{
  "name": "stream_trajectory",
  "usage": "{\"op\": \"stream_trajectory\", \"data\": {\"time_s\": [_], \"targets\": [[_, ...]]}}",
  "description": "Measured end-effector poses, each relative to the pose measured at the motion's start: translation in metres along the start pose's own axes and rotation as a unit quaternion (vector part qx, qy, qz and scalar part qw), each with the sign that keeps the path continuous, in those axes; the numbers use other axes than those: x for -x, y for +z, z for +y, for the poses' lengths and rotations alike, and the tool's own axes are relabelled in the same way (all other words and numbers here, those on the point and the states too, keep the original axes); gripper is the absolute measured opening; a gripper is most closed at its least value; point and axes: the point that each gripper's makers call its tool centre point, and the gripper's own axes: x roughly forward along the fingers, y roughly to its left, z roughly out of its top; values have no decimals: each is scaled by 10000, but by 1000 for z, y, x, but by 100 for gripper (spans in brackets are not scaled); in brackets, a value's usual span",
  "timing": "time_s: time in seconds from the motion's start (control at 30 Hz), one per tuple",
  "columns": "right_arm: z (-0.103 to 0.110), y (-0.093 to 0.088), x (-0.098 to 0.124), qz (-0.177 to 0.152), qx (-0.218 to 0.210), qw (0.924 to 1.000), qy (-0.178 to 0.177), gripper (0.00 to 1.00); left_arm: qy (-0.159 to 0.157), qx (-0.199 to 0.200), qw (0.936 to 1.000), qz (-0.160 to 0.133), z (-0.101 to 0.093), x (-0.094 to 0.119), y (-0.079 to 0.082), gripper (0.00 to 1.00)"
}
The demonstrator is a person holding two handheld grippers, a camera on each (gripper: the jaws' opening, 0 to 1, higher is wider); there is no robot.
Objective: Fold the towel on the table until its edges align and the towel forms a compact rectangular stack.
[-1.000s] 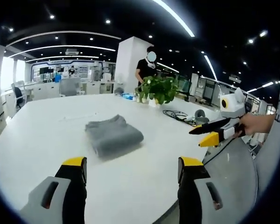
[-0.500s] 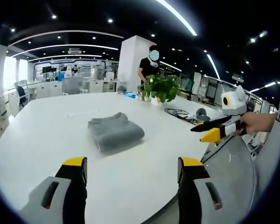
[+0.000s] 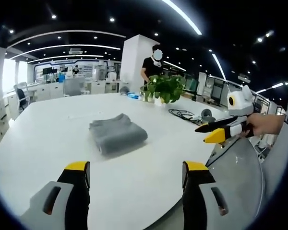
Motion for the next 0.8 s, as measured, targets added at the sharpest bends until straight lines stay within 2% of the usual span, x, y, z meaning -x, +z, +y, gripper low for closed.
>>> {"op": "stream_trajectory", "data": {"time_s": [0.5, 0.7, 0.8], "targets": [[-7, 2, 2, -14, 51, 10000, -19, 67, 107, 79, 9999, -9, 1, -5, 5, 80], [-5, 2, 1, 23, 45, 10000, 41, 67, 156, 194, 9997, -48, -2, -7, 4, 80], [-5, 4, 0, 50, 81, 9999, 77, 67, 158, 243, 9996, -65, -11, -12, 4, 79]]}}
